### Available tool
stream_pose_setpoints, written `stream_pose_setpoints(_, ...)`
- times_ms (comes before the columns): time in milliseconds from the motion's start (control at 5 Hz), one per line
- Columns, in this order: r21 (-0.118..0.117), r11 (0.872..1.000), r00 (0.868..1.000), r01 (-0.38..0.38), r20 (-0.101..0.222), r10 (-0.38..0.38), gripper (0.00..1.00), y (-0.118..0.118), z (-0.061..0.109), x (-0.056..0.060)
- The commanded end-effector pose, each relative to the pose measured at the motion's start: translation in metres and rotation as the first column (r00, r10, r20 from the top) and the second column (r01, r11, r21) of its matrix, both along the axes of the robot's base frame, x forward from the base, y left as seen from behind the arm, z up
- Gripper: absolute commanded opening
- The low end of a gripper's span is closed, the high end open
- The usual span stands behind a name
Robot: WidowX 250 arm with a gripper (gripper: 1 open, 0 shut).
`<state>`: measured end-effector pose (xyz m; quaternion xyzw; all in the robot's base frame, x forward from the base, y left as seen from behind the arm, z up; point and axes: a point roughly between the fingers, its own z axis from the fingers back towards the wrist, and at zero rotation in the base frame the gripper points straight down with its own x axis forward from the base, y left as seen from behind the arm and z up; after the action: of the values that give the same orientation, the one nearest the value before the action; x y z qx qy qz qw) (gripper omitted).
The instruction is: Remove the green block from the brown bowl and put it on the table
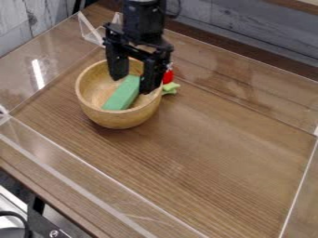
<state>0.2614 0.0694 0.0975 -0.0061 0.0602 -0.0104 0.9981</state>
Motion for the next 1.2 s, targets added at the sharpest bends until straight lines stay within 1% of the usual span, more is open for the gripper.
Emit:
stream_pose_setpoints(0,0.016,1.000,0.998,0.001,0.069,-0.002,1.00,0.014,0.006,0.003)
stream_pose_setpoints(200,0.011,1.000,0.997,0.000,0.074,-0.001,1.00,0.021,-0.006,0.005)
stream_pose_setpoints(400,0.000,1.000,0.996,0.002,0.085,-0.002,1.00,0.026,-0.021,0.008)
stream_pose_setpoints(800,0.003,1.000,0.996,0.007,0.091,-0.007,1.00,0.031,-0.043,0.016)
stream_pose_setpoints(1000,0.001,1.000,0.996,0.006,0.093,-0.006,1.00,0.032,-0.049,0.018)
